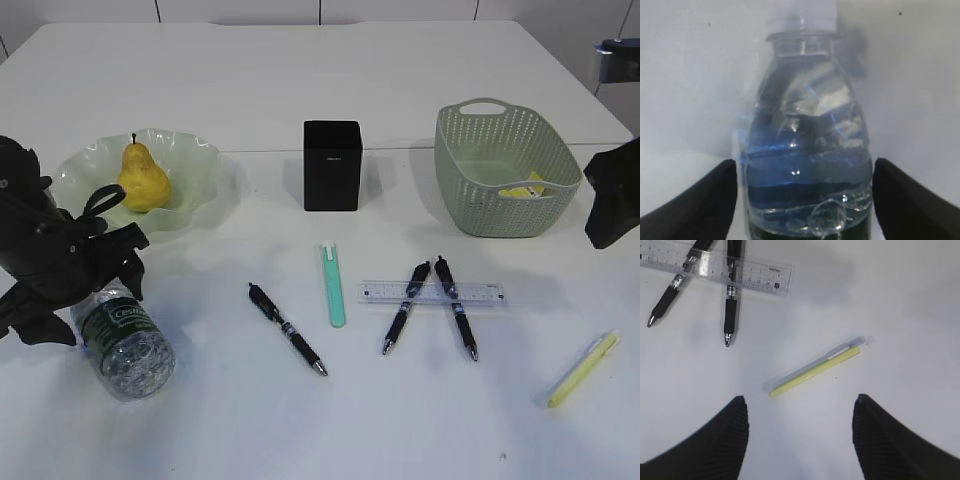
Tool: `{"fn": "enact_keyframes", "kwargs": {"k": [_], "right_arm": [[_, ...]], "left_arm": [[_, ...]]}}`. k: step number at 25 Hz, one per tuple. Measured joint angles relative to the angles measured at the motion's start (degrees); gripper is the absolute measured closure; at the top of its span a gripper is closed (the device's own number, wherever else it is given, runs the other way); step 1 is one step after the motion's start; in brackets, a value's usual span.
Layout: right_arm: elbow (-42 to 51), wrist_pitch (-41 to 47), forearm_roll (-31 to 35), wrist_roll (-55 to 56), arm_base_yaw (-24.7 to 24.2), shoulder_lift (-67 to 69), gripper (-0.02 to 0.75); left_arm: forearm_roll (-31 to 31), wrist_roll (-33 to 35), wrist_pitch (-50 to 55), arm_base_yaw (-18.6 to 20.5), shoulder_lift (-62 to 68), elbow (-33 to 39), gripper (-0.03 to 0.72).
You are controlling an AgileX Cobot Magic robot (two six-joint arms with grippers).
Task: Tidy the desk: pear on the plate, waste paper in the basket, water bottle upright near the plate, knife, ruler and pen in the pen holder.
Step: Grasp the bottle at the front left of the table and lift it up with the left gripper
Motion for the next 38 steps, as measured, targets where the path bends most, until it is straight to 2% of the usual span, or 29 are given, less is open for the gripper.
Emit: {"fn": "enact_keyframes", "kwargs": {"k": [7, 17, 20, 28, 31, 38], "right_arm": [[0.0, -0.46, 0.0, 0.0, 0.0, 0.0, 0.256], [0.0, -1.17, -0.12, 0.0, 0.0, 0.0, 0.256], [0.0, -1.17, -0.22, 0.0, 0.0, 0.0, 0.256], [0.0, -1.23, -0.22, 0.0, 0.0, 0.0, 0.256], [0.0, -1.23, -0.24, 0.0, 0.0, 0.0, 0.256], [0.0, -1.23, -0.34, 0.0, 0.0, 0.0, 0.256]], "left_arm": [[0.73, 0.0, -0.74, 2.85, 0.65, -0.22, 0.095], [1.53, 0.0, -1.59, 2.96, 1.77, -0.22, 0.098], [1.53, 0.0, -2.05, 2.96, 2.15, -0.22, 0.131], [-0.01, 0.0, -1.79, 2.96, 2.24, -0.26, 0.288], [0.32, 0.0, -1.79, 2.96, 2.24, -0.26, 0.301], [5.72, -0.27, -2.13, 2.96, 2.24, -0.26, 0.303]]}}
